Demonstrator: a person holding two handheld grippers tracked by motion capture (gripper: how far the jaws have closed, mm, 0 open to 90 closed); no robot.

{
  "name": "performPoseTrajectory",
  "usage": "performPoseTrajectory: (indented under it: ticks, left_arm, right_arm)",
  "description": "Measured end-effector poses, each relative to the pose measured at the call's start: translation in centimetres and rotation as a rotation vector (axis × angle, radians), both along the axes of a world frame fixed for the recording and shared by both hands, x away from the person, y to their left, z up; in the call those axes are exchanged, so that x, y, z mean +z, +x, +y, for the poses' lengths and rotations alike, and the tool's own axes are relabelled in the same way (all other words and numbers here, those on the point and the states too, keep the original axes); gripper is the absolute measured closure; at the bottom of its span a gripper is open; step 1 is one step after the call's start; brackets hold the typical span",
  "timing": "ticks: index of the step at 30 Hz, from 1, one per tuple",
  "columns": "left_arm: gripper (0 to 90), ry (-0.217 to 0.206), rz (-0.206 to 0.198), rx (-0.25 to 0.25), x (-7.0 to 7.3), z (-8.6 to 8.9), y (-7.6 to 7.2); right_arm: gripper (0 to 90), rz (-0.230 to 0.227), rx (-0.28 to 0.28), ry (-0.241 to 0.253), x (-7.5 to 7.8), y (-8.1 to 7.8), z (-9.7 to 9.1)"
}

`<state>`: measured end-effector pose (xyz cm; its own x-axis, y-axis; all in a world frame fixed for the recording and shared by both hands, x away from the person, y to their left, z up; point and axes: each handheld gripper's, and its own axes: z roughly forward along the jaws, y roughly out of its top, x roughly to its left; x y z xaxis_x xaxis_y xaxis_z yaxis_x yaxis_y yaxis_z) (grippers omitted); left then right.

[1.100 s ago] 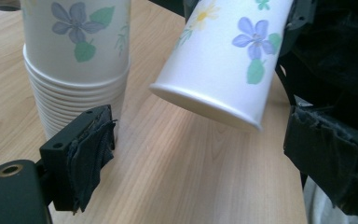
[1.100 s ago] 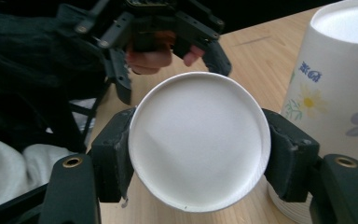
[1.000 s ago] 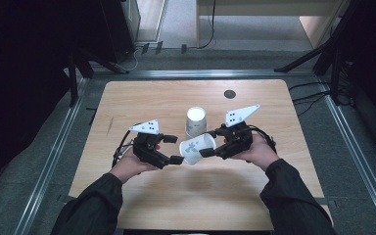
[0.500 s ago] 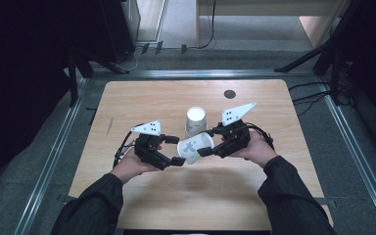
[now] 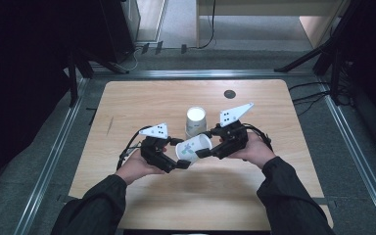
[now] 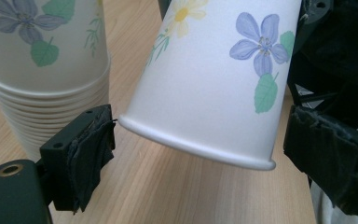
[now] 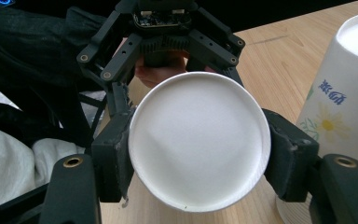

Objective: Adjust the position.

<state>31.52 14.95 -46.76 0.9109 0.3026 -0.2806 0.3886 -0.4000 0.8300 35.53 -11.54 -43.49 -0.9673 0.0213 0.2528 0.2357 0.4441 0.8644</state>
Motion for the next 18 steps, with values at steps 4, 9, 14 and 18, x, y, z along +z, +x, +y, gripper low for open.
performPoseTrajectory:
  ticks: [4,9,14,18]
  left_arm:
    - [10.0,0.002,-0.004,-0.003,-0.13,-0.16,-0.02]
    - [13.9,-0.012,0.004,-0.007,-0.32,-0.21,-0.13]
    - [15.7,-0.008,0.003,-0.007,-0.35,-0.19,-0.17]
    - [20.0,-0.005,-0.002,-0.002,-0.35,-0.07,-0.17]
  right_arm:
    - [34.7,0.007,0.003,0.007,0.07,-0.10,0.08]
    - [34.7,0.010,0.002,0.012,0.03,-0.11,0.16]
    - [34.6,0.016,0.007,0.013,-0.03,-0.15,0.25]
    - [34.6,0.016,0.011,0.012,-0.04,-0.19,0.27]
